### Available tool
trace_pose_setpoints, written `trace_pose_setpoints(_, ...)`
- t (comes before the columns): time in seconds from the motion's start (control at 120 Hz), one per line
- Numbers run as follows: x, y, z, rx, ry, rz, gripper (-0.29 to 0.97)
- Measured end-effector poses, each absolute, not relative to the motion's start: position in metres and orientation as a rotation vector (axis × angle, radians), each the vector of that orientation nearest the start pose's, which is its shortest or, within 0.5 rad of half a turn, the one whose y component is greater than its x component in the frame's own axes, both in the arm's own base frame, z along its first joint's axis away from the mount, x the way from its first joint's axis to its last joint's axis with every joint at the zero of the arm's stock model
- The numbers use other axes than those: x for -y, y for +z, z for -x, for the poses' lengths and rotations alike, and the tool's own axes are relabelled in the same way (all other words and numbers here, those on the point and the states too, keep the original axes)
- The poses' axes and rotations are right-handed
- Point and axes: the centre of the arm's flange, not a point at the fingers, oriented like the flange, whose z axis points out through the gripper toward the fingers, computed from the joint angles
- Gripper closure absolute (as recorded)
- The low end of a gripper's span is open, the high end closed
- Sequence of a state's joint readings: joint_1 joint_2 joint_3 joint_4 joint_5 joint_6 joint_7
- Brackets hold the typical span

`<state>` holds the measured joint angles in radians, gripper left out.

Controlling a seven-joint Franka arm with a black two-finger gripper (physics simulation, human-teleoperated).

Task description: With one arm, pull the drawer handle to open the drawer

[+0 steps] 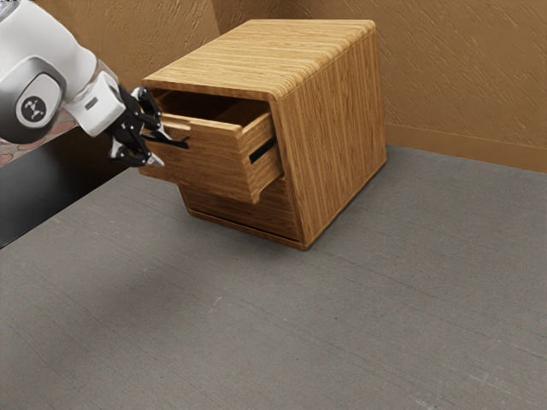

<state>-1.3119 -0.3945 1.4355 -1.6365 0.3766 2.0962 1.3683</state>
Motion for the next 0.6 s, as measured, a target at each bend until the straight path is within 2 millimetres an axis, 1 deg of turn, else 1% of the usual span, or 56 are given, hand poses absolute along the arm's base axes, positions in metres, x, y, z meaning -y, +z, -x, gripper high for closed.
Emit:
trace_pose_setpoints(0.15, -0.210, 0.657, -0.545, -1.609, -0.558, 2.217, 0.47)
trace_pose_setpoints(0.217, -0.208, 0.655, -0.542, -1.611, -0.557, 2.218, 0.48)
trace_pose_setpoints(0.283, -0.205, 0.657, -0.535, -1.609, -0.559, 2.213, 0.48)
trace_pose_setpoints(0.483, -0.208, 0.659, -0.517, -1.591, -0.576, 2.221, 0.49)
trace_pose_setpoints(0.6, -0.210, 0.655, -0.509, -1.589, -0.586, 2.229, 0.49)
